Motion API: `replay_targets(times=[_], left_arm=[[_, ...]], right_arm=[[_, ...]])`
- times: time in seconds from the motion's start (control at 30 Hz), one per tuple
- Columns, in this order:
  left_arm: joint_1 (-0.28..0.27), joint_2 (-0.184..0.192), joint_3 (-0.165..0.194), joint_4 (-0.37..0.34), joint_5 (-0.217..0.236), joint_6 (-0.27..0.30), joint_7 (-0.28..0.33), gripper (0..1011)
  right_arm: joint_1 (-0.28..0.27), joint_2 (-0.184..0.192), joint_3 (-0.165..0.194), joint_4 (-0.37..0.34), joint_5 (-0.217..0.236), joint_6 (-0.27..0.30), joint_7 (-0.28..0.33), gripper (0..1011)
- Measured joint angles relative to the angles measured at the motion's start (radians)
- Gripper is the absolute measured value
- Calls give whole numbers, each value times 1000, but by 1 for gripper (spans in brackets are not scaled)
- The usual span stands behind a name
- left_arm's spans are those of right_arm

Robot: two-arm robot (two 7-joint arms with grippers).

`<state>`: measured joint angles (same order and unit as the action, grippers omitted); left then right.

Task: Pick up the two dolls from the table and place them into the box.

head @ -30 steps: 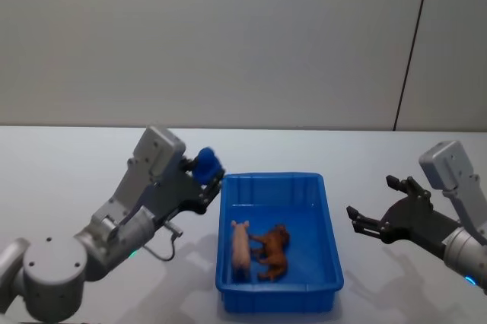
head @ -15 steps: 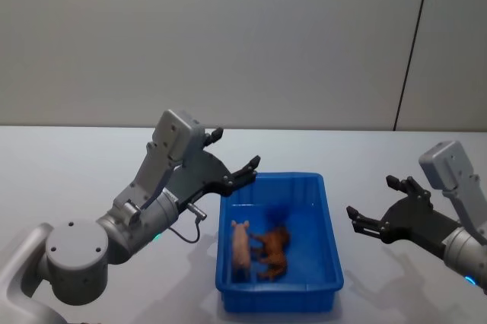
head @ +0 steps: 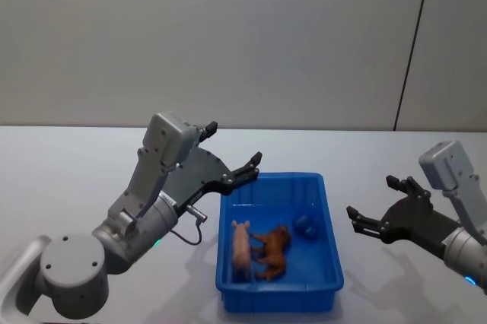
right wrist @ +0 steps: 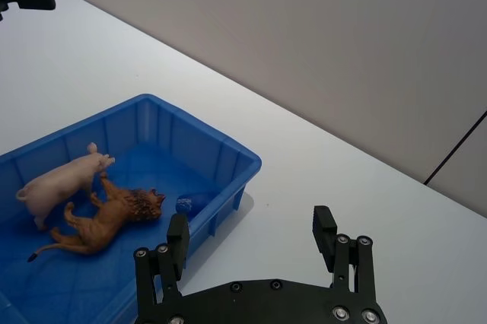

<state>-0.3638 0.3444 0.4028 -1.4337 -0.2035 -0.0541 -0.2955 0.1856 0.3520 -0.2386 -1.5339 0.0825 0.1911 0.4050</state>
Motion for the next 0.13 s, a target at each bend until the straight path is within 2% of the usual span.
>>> replay_targets(times=[0.13], left_arm=[[12,6,0,-15,-6,-5,11,1002]], right_arm=[[0,0,0,0,0,0,0,1000]])
